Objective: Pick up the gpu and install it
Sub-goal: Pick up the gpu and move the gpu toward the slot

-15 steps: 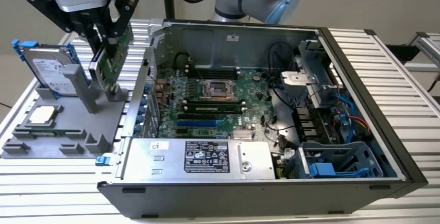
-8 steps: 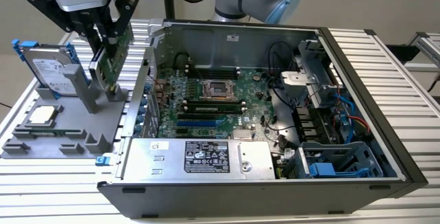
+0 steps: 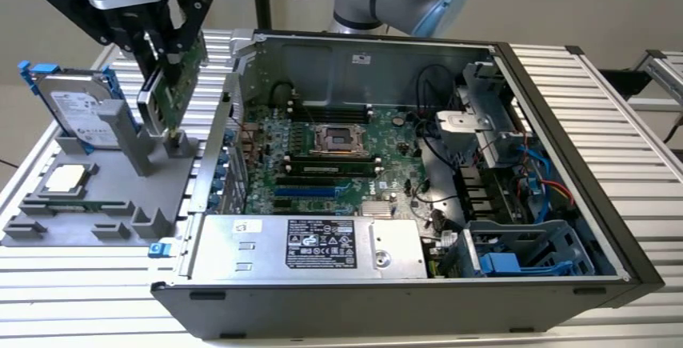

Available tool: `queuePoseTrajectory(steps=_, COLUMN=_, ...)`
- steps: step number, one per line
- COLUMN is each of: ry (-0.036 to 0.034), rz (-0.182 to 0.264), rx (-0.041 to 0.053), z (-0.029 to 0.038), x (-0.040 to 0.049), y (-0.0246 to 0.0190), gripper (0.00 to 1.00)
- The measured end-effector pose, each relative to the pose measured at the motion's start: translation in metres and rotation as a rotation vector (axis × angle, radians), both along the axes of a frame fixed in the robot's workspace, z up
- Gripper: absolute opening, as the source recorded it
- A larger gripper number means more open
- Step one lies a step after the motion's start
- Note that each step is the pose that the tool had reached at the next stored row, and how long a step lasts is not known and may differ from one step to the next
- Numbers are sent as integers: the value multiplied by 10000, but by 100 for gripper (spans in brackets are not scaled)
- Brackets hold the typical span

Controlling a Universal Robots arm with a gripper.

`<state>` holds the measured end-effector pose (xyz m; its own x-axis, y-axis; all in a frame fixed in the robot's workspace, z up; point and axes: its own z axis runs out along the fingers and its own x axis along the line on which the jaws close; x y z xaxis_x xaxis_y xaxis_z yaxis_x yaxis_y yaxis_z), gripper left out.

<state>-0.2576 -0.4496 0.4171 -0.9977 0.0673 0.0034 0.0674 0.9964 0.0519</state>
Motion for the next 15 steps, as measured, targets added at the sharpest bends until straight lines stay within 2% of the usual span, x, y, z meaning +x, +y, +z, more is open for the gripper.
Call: queuePoseTrajectory(steps=15, ry=-1, rz=0, rx=0, z=1, x=210, y=0, gripper=0)
